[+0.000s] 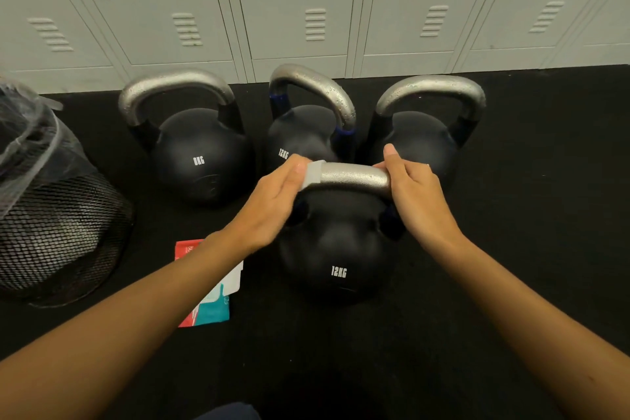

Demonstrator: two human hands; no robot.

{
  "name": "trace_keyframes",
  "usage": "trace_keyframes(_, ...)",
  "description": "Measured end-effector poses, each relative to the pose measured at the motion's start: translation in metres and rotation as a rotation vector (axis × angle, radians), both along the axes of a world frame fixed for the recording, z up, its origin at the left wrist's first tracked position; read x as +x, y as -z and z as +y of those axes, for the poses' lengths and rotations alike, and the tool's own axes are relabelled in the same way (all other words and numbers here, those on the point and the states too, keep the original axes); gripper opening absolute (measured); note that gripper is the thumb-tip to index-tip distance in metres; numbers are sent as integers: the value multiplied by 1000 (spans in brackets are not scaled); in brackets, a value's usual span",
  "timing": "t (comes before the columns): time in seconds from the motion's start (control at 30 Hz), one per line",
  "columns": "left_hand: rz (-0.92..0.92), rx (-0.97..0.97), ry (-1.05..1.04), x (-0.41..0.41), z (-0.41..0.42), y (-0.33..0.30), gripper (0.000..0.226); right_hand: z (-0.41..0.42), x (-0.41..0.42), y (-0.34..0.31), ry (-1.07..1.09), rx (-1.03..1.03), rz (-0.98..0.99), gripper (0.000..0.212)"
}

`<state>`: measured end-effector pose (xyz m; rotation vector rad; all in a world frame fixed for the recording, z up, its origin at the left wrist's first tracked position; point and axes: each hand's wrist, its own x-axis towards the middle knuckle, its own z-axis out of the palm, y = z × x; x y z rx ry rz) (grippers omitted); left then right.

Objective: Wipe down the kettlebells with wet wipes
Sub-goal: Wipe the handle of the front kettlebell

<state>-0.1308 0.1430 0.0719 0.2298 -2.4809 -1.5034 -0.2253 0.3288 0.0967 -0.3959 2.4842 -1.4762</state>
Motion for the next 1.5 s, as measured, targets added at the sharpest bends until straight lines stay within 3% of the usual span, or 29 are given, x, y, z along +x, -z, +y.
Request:
trace_keyframes(0.07,-193,286,-119,-3,-7,3,38,0,0,0,0,10,19,55)
trace_keyframes(0.1,-234,337,-138,-3,-9,3,40,0,1,0,-2,15,33,59)
trace_keyframes(0.3,-267,144,-45,-14,-6,-29,40,0,2,1,-17,28,65,65)
trace_keyframes(0.43,-129,-198,73,-26,9,-34,33,2,3,-1,-34,22,65,64)
trace_keyframes(0.5,-34,-204,11,-23,16,-29,40,3,3,-1,-42,8,55,65)
trace_keyframes(0.6,137,38,-83,-11,16,-7,41,3,4,-2,-43,4,51,66)
trace_keyframes(0.67,150,252,-114,-4,16,2,41,2,4,-2,-43,6,51,66)
trace_keyframes(0.8,-57,663,-259,-6,11,10,39,2,4,-1,-38,-4,49,65)
trace_keyframes(0.9,-141,738,-258,-8,6,7,45,2,4,-1,-35,-15,49,63)
trace_keyframes(0.97,-190,680,-213,-11,5,-4,49,2,5,-2,-31,-19,55,63)
trace_keyframes(1.03,-169,488,-154,-18,6,-20,46,3,4,-1,-34,-26,59,64)
trace_keyframes(1.17,-60,-214,-187,-23,26,-26,37,3,3,-3,-17,-46,6,59)
trace_keyframes(1.23,112,-442,-217,-14,36,-18,38,4,0,-4,0,-76,-29,57)
trace_keyframes(1.33,264,-361,-147,-2,31,3,37,7,-5,-4,38,-172,-64,57)
trace_keyframes(1.5,176,130,-114,9,17,24,41,11,-10,-3,141,-322,-61,51)
